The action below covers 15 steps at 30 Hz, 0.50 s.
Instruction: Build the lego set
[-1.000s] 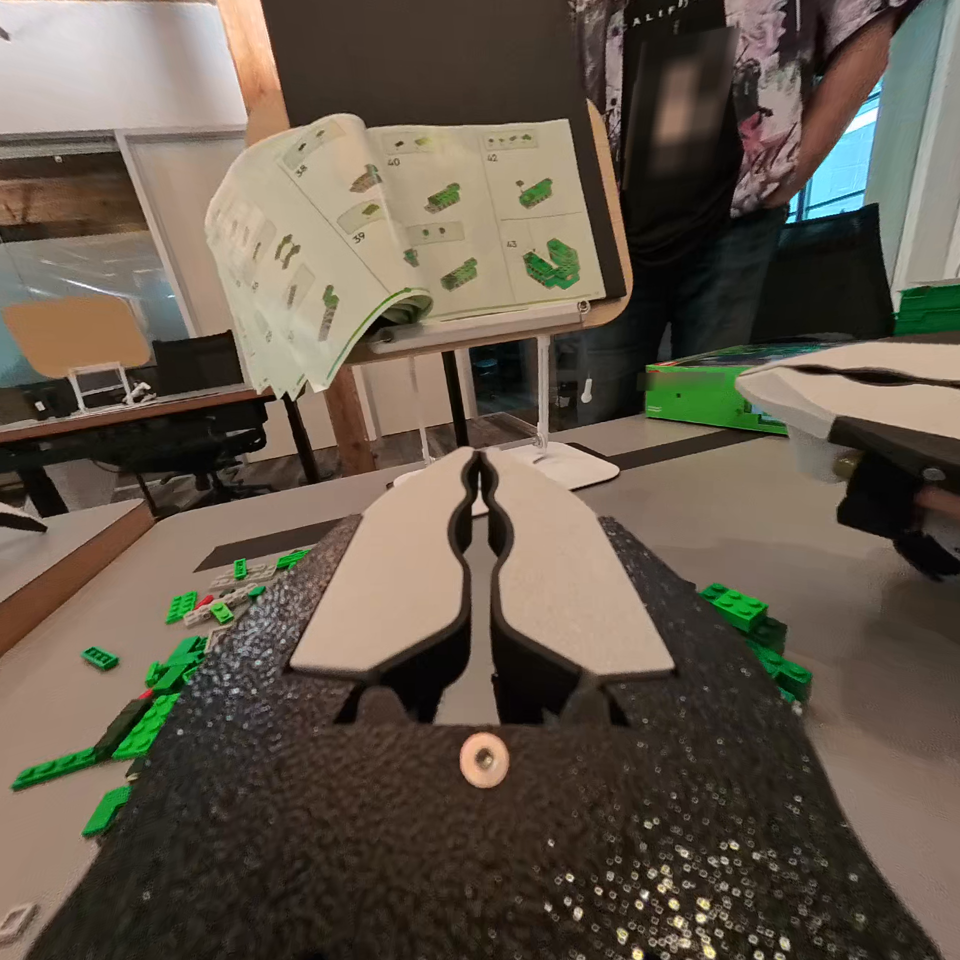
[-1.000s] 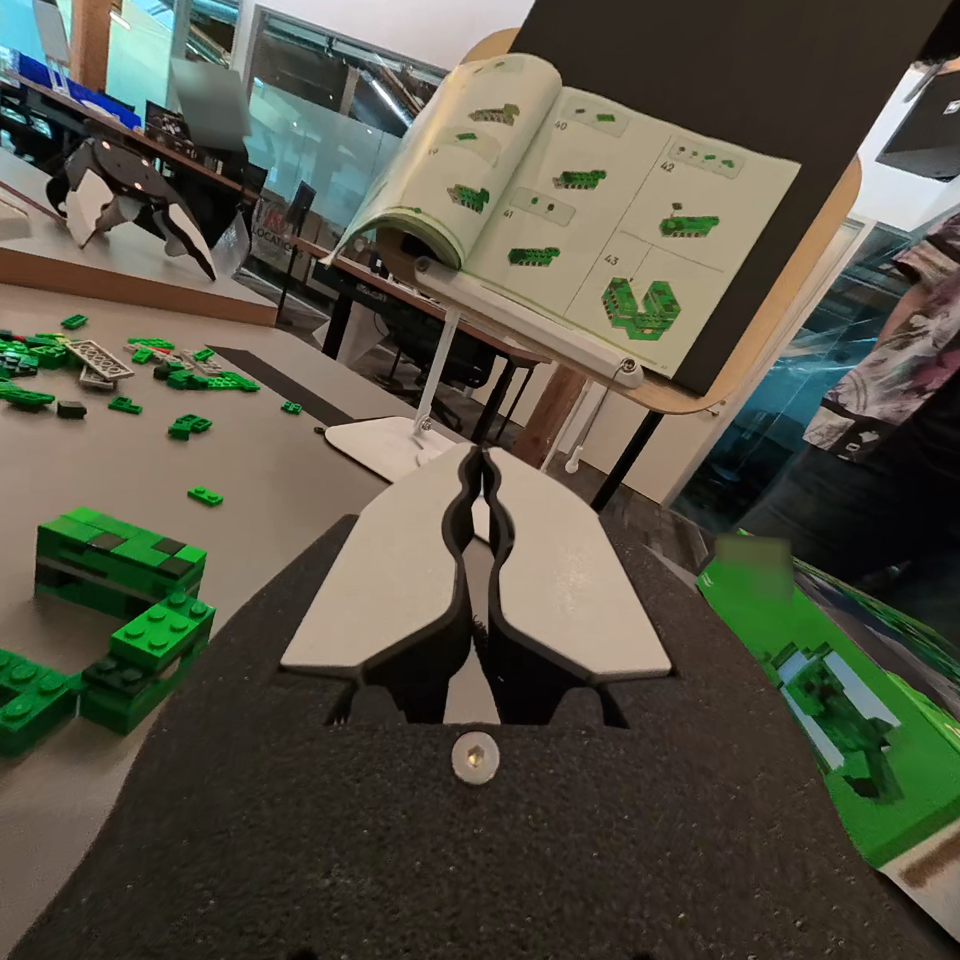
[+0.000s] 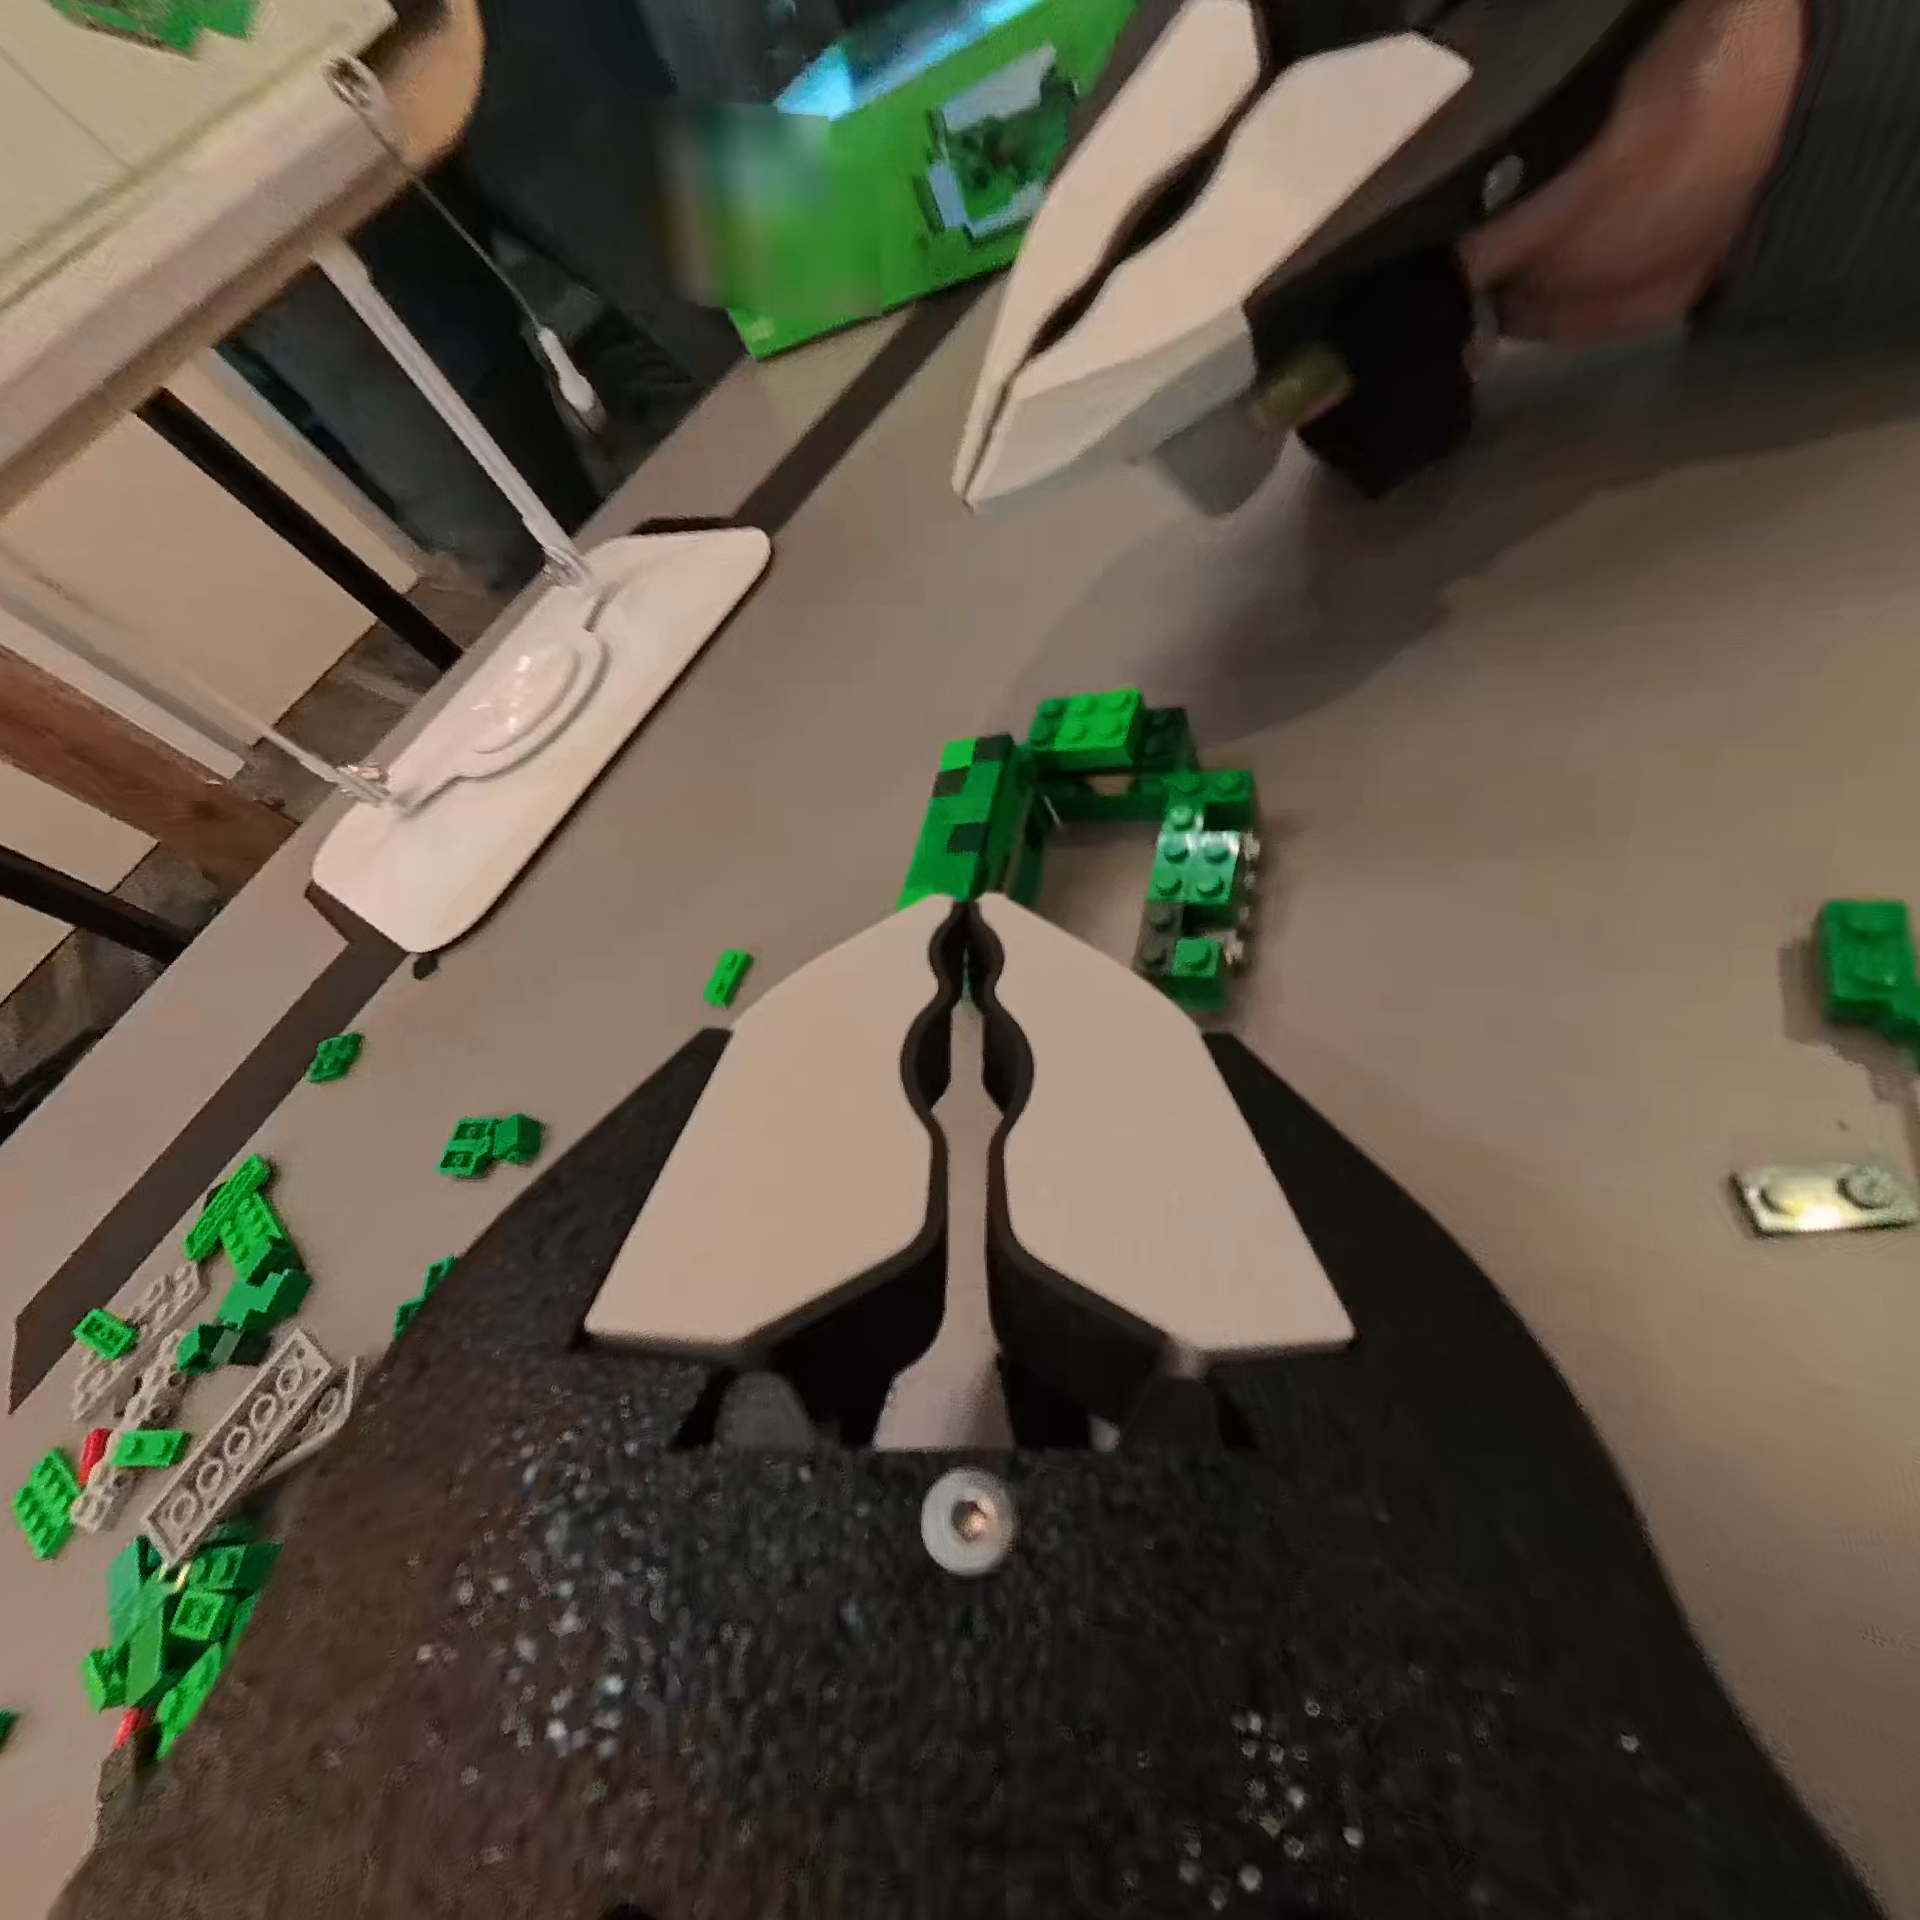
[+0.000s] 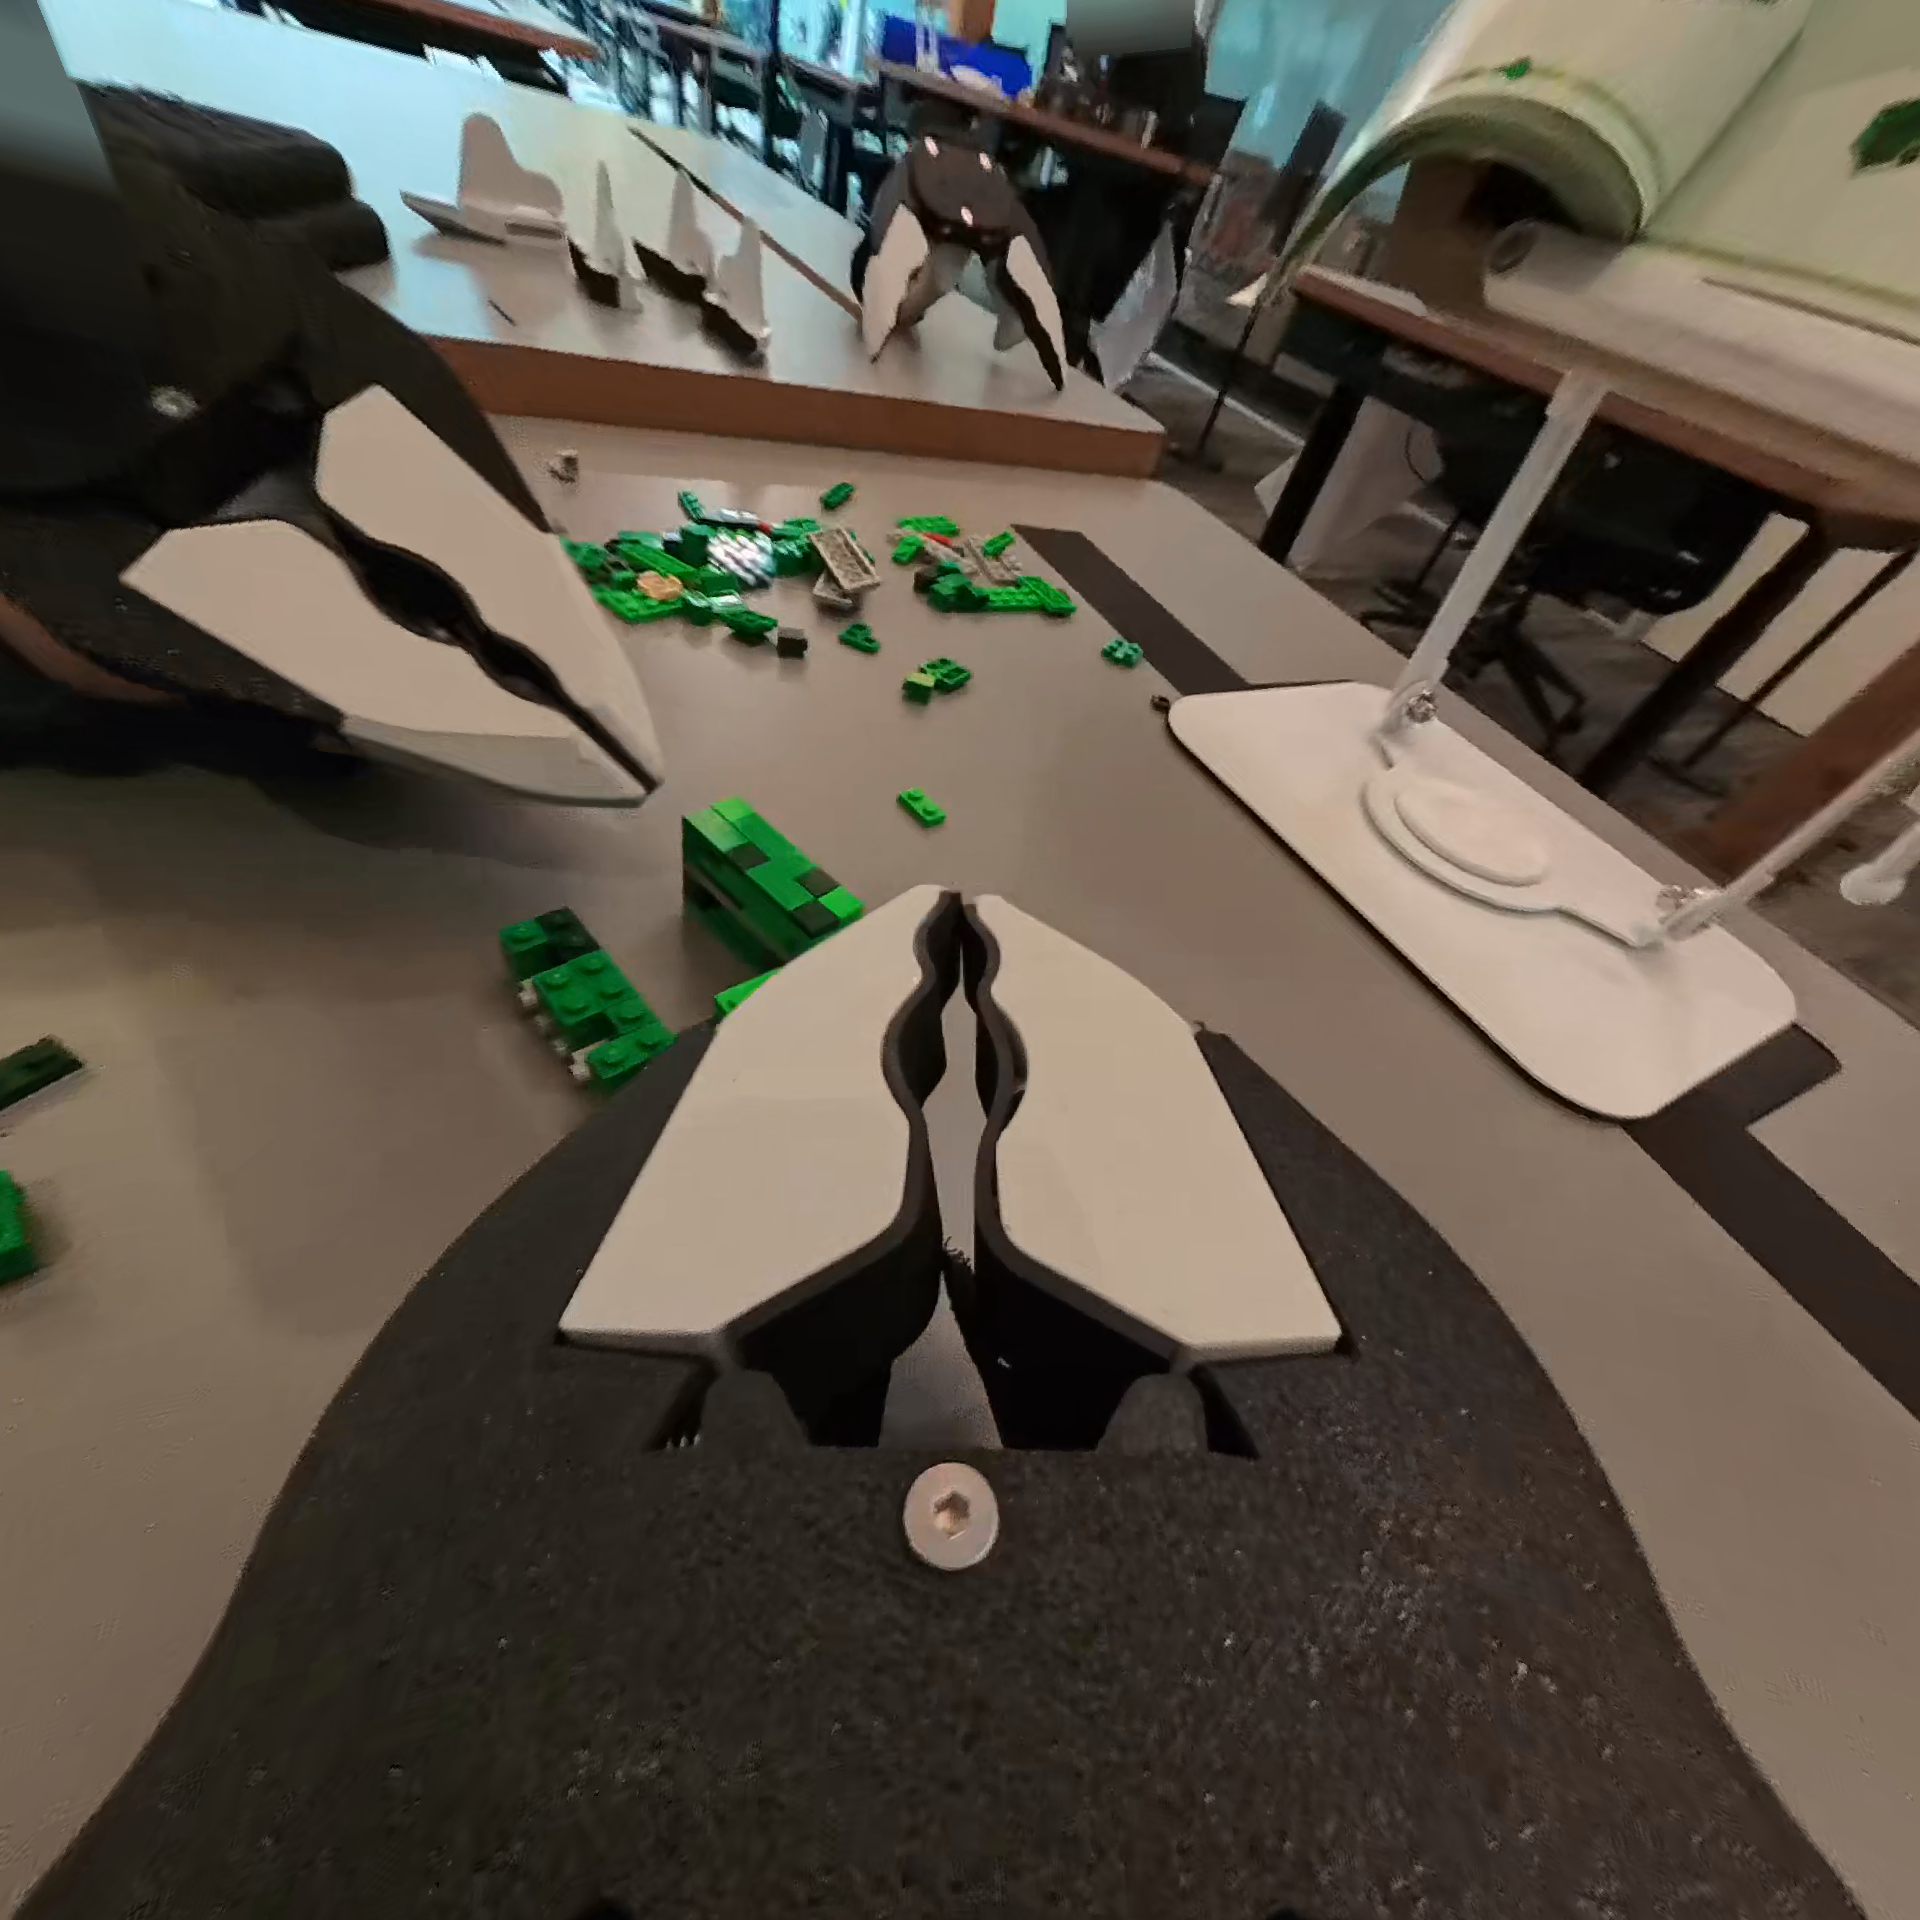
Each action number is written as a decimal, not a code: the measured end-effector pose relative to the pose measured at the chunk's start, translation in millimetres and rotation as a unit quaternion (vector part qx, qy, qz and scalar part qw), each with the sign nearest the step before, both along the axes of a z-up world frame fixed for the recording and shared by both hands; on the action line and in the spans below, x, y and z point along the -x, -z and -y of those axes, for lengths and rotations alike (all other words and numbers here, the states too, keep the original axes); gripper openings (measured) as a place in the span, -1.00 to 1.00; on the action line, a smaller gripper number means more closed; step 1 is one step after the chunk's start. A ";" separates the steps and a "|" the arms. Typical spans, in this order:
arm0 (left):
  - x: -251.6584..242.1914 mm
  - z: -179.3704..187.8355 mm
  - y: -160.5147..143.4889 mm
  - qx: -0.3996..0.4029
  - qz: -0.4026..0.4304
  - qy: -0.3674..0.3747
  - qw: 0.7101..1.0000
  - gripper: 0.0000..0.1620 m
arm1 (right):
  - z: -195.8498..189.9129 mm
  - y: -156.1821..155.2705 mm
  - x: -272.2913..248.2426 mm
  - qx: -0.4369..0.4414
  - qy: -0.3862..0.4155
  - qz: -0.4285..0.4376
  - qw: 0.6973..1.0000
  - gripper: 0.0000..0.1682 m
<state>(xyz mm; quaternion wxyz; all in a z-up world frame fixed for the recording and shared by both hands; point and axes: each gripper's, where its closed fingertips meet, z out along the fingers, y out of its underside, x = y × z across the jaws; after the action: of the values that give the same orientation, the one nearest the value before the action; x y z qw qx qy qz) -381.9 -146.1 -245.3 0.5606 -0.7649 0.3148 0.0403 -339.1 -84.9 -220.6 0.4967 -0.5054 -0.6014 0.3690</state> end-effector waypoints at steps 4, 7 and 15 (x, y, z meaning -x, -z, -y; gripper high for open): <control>-1.8 1.1 13.6 0.031 -0.038 0.010 0.999 -1.00 | -1.7 16.1 6.4 -0.037 0.020 0.059 0.997 -1.00; -4.0 0.8 20.1 0.045 -0.057 0.015 0.997 -1.00 | -0.3 32.1 12.3 -0.047 0.003 0.115 0.992 -1.00; -14.8 4.7 20.9 0.042 -0.065 0.050 0.996 -1.00 | 15.5 15.1 29.0 0.082 -0.183 0.085 0.976 -0.78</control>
<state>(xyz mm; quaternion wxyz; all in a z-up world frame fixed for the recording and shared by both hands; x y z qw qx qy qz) -367.1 -150.7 -266.2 0.5077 -0.7668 0.3898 0.0482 -368.1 -100.3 -235.7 0.3246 -0.4558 -0.6912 0.4573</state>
